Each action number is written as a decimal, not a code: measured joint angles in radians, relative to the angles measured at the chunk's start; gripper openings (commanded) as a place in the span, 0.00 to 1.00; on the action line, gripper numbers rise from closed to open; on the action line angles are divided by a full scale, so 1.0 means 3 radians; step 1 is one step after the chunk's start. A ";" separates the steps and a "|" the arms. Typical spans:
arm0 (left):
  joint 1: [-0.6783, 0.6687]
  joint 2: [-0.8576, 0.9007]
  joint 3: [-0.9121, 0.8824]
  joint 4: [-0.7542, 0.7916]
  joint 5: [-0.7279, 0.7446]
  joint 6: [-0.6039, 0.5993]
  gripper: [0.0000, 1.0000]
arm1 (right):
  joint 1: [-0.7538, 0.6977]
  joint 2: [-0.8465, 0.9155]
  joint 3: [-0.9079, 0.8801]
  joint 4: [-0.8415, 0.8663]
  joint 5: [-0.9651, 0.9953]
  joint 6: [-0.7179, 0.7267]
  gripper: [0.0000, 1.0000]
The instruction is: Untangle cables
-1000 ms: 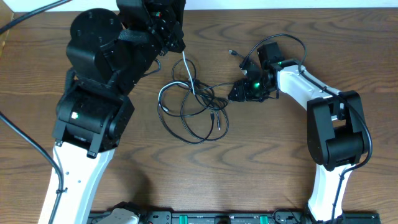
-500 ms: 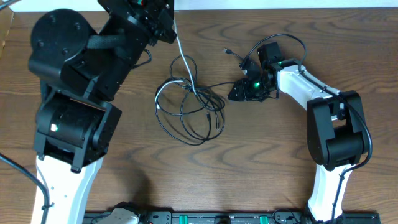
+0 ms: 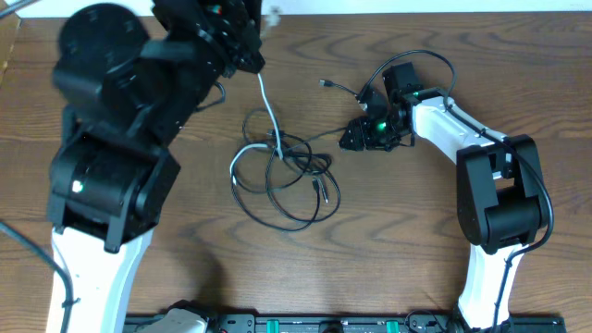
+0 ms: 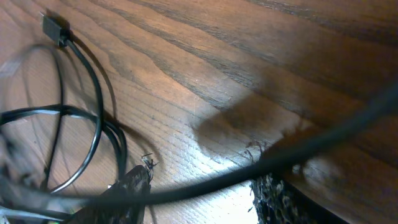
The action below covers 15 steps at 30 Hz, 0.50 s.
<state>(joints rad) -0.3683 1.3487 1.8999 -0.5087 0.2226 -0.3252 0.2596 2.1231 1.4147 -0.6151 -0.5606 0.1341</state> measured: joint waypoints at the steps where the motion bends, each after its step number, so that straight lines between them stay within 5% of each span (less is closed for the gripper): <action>1: 0.0000 0.0028 0.0004 -0.0109 -0.0001 0.0006 0.07 | 0.0000 -0.0003 0.0000 0.0000 0.0005 -0.0001 0.52; 9: 0.0000 0.0468 0.0014 -0.1151 0.0000 0.0145 0.08 | 0.0004 -0.0011 0.0001 -0.0023 0.0038 -0.0005 0.51; 15: 0.0001 0.0698 0.0014 -0.1490 -0.0032 0.0324 0.17 | 0.0004 -0.0065 0.0032 -0.0322 0.0136 -0.0055 0.54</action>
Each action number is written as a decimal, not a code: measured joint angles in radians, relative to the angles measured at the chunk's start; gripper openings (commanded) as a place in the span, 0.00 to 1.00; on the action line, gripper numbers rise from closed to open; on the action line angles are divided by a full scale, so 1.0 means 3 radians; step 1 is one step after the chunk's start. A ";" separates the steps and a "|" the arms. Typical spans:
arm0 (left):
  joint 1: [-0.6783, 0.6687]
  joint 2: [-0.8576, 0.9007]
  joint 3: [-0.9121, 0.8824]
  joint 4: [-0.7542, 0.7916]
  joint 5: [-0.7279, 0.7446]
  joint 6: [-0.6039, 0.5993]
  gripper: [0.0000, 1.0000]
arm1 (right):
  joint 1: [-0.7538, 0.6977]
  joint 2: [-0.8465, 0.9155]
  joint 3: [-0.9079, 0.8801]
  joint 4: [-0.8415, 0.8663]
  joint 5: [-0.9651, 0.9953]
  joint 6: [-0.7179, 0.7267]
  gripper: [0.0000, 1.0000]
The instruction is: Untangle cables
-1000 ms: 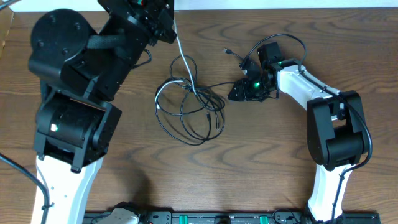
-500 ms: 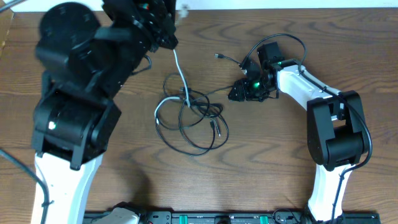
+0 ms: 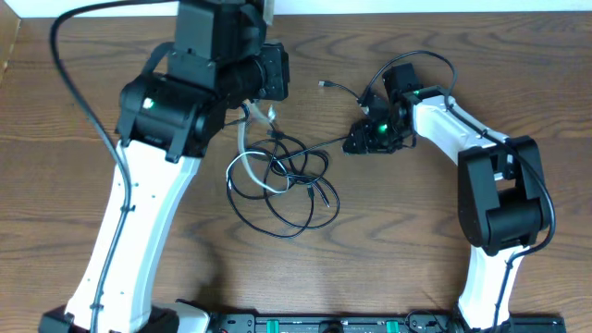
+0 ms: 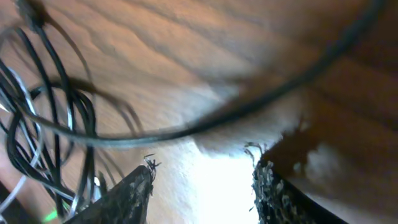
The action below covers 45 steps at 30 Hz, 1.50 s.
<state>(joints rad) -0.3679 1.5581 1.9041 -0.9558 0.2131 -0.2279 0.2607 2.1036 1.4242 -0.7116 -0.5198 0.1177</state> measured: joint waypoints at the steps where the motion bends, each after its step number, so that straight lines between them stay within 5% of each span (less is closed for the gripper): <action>1: 0.0001 0.0011 0.0000 -0.0024 -0.0024 0.0011 0.17 | -0.0001 -0.0023 0.0000 -0.0047 0.0024 -0.0009 0.56; 5: 0.0058 0.0017 0.0000 -0.0061 -0.0099 0.0047 0.23 | 0.0006 -0.0230 0.0000 -0.0104 0.0090 -0.0055 0.64; 15: 0.0473 0.0018 -0.0060 -0.0657 -0.0383 -0.0299 0.24 | 0.0300 -0.0806 0.0100 0.0058 0.0148 0.0025 0.64; 34: 0.0539 0.0562 -0.1160 -0.0385 -0.0384 -0.0385 0.38 | 0.0411 -0.0750 0.0099 0.0132 0.0292 0.0195 0.66; 45: 0.0539 0.0993 -0.1161 -0.0327 0.0006 0.0314 0.62 | 0.0411 -0.0750 0.0099 0.0131 0.0327 0.0195 0.68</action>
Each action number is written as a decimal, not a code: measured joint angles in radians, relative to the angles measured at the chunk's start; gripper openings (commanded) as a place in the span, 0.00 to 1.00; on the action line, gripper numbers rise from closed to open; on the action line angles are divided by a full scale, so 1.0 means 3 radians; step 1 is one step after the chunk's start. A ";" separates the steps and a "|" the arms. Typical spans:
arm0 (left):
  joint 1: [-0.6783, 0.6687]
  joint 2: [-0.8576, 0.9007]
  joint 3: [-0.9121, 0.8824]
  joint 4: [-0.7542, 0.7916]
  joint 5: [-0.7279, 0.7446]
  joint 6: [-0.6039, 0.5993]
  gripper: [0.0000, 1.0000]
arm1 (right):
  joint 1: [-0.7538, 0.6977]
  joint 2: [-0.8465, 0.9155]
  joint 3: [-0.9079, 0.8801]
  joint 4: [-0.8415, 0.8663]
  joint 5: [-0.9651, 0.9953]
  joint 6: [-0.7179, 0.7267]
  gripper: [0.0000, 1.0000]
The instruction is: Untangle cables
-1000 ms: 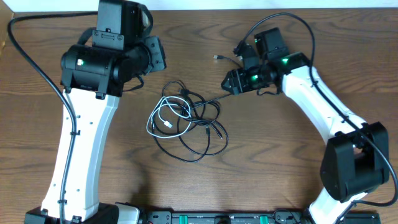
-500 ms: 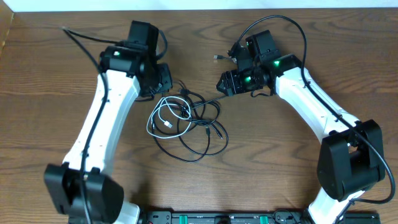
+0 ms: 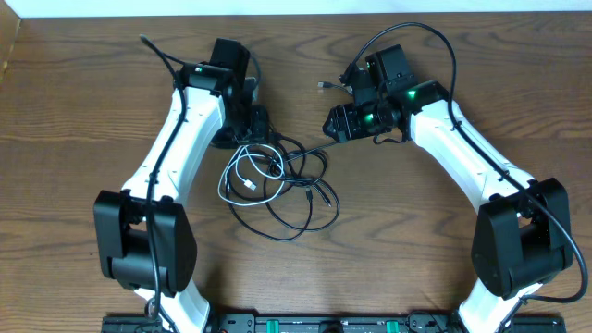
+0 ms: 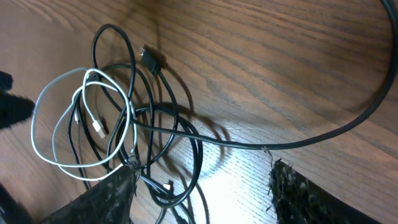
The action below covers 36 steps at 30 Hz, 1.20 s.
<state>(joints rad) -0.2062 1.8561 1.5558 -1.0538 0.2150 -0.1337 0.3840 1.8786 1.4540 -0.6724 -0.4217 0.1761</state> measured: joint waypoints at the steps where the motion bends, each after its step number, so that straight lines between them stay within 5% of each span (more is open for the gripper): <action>1: 0.0000 0.0011 0.0000 -0.0018 0.0019 0.0080 0.62 | 0.0000 0.0000 0.0000 0.0000 0.0001 0.0000 0.68; 8: 0.0000 0.0017 -0.0025 -0.0058 0.0079 0.0448 0.62 | 0.0000 0.0000 0.0000 -0.0006 0.0038 0.0000 0.68; 36: 0.0003 0.0018 -0.0800 0.0996 -0.0369 0.0561 0.69 | 0.0000 0.0000 0.0000 -0.0051 0.0066 0.0000 0.69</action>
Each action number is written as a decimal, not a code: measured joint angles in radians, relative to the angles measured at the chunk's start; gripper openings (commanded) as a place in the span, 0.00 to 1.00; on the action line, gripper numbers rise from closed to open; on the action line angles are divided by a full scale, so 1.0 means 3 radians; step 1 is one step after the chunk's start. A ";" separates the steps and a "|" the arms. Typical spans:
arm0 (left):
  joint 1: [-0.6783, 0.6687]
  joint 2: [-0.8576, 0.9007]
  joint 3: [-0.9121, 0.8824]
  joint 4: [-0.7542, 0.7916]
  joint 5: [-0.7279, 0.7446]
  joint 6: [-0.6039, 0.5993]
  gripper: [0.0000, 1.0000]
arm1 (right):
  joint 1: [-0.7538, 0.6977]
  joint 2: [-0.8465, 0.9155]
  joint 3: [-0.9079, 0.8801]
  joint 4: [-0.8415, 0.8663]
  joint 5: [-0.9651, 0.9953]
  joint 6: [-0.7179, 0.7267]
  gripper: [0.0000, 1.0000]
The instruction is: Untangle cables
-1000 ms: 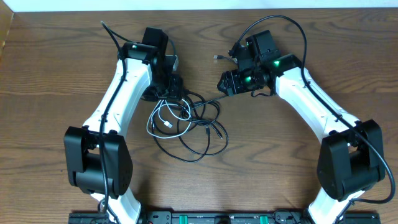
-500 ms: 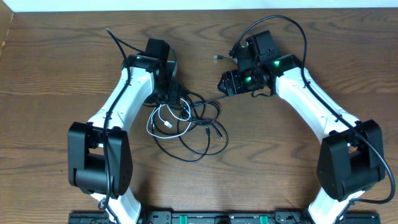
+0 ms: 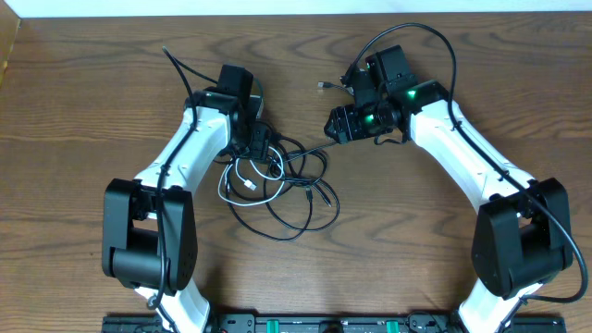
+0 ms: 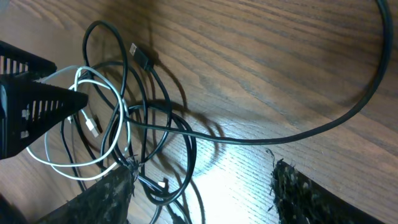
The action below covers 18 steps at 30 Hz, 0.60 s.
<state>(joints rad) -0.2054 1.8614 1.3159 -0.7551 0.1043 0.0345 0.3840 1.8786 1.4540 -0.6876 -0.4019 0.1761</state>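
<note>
Black cables lie tangled at mid-table, with a white cable looped over their left side. My left gripper is down at the tangle's upper left. In the right wrist view its fingers look slightly parted, with a white loop running between them. Open and holding nothing, my right gripper hovers to the upper right of the tangle. One black strand crosses the table ahead of the right gripper's fingertips. A black plug lies at the far side of the tangle.
The black strand's free end with a small plug lies behind my right gripper. The wooden table ends at a white strip along the back. A black rail runs along the front edge.
My left gripper has shifted down and to the right, from the tangle's upper left edge onto the white loops. The right arm and the cables have barely moved.
First my left arm was high up with the white cable drawn up out of the tangle, and the right gripper sat low by the black strand. Then the left arm was lower. Later the white cable lay in loops on the table, and the left gripper now stands at them.
</note>
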 measured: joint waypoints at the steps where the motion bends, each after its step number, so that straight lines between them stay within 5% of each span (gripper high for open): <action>1: 0.0000 0.0000 -0.0009 0.0025 0.0000 0.0000 0.69 | 0.0000 0.0000 0.0000 0.0000 0.0000 0.0000 0.69; 13: 0.0000 0.0003 -0.0167 0.0373 -0.0009 0.0001 0.67 | 0.0000 0.0000 0.0000 0.0000 0.0003 0.0000 0.69; 18: 0.0000 0.0083 -0.0168 0.0476 -0.0009 0.0019 0.49 | 0.0000 0.0000 0.0000 0.0000 0.0013 0.0000 0.69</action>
<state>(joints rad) -0.2054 1.8862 1.2655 -0.6125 0.1017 0.0402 0.3840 1.8786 1.4540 -0.6876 -0.3981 0.1761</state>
